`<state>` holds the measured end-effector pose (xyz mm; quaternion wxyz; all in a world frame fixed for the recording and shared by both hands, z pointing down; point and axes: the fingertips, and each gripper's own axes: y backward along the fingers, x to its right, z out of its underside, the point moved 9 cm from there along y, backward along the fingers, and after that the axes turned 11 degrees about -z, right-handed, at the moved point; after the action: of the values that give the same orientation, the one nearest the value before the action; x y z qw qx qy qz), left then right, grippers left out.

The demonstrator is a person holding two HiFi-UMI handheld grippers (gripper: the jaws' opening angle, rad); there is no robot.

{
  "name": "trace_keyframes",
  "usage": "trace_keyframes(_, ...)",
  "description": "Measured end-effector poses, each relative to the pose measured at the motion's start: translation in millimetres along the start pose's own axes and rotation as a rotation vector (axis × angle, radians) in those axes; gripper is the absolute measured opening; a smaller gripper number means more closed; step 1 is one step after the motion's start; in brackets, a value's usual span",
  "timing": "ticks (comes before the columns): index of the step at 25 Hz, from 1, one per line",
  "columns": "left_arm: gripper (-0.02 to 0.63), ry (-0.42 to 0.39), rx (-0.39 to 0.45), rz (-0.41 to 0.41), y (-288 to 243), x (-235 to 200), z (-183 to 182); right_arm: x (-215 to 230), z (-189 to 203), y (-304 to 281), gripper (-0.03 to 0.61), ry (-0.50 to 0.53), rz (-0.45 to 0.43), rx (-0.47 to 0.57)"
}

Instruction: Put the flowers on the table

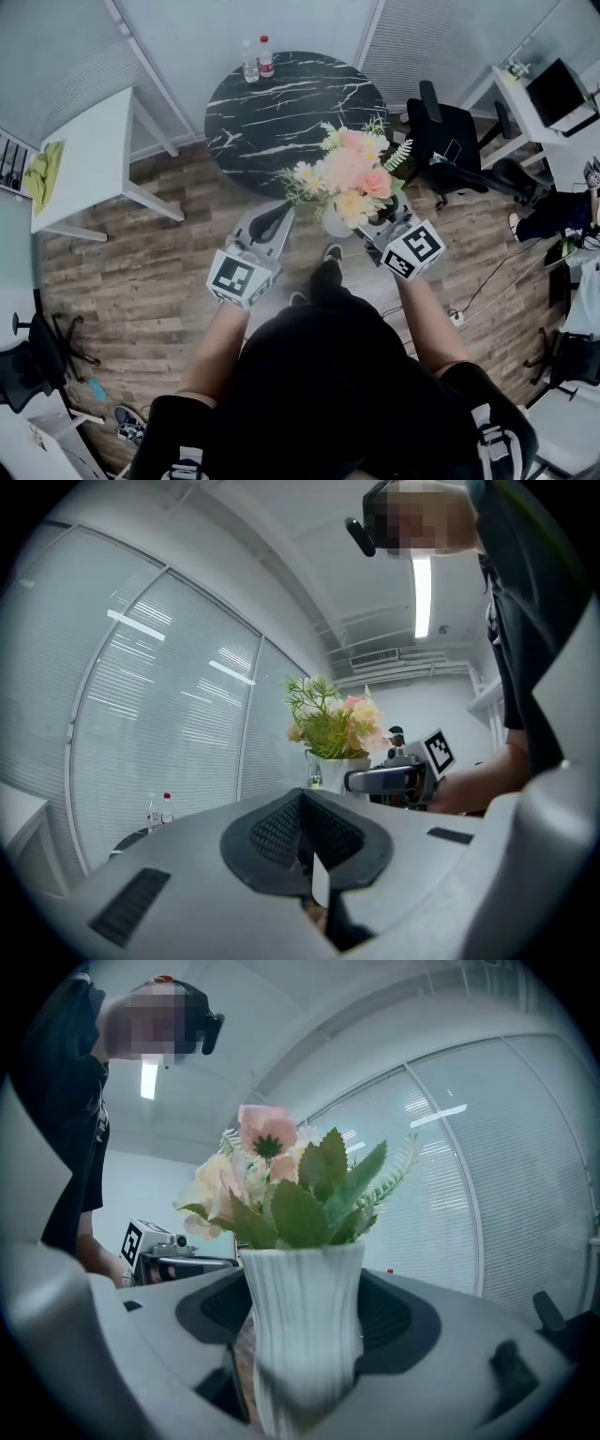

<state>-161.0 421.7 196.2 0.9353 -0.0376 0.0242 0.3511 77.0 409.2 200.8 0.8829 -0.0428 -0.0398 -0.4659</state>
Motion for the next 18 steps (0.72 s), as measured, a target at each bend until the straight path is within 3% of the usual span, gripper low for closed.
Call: trace_keyframes(18, 0.012, -0.007, -0.026, -0.068, -109, -32, -5, 127, -6, -27, 0.347, -0.010, -0.053, 0.022)
